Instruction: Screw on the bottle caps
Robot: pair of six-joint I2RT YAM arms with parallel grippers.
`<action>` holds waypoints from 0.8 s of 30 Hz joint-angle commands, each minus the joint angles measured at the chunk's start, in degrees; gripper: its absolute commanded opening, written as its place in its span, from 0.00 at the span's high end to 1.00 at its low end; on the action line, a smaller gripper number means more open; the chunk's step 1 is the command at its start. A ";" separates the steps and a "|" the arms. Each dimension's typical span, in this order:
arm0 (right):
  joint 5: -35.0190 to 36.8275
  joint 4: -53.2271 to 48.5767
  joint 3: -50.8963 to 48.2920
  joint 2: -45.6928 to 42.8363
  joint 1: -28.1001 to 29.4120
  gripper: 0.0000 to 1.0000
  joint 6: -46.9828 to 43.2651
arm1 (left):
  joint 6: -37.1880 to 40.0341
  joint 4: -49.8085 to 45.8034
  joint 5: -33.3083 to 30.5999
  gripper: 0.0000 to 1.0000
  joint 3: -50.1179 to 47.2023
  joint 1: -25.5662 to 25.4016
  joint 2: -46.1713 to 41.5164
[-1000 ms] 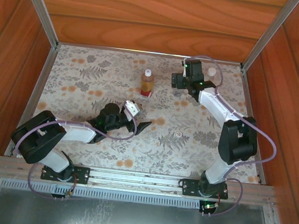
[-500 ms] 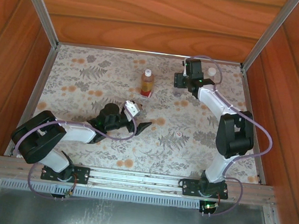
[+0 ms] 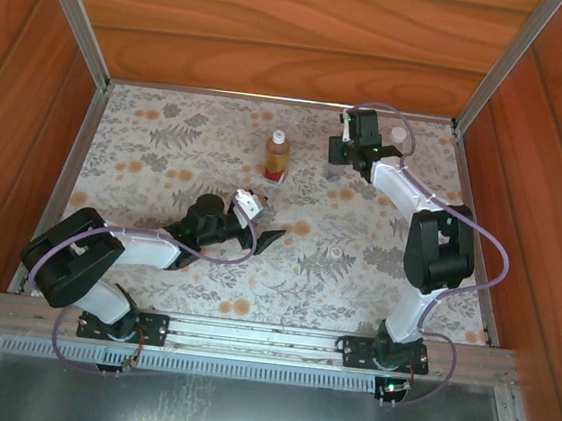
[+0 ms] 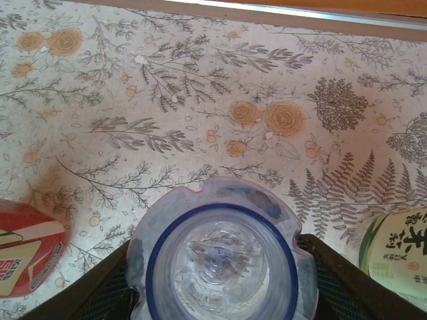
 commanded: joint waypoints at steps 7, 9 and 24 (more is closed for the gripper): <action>-4.96 -2.04 -7.72 -12.89 2.71 0.46 -3.24 | 0.94 1.70 -0.82 0.00 0.89 -0.35 0.44; -5.13 -3.07 -9.97 -15.64 4.20 0.46 -2.99 | 1.37 1.83 -1.19 0.00 1.41 -0.34 0.85; -6.48 -12.45 -20.16 -34.02 16.73 0.46 3.06 | 5.41 3.68 1.59 0.00 10.54 -0.45 7.86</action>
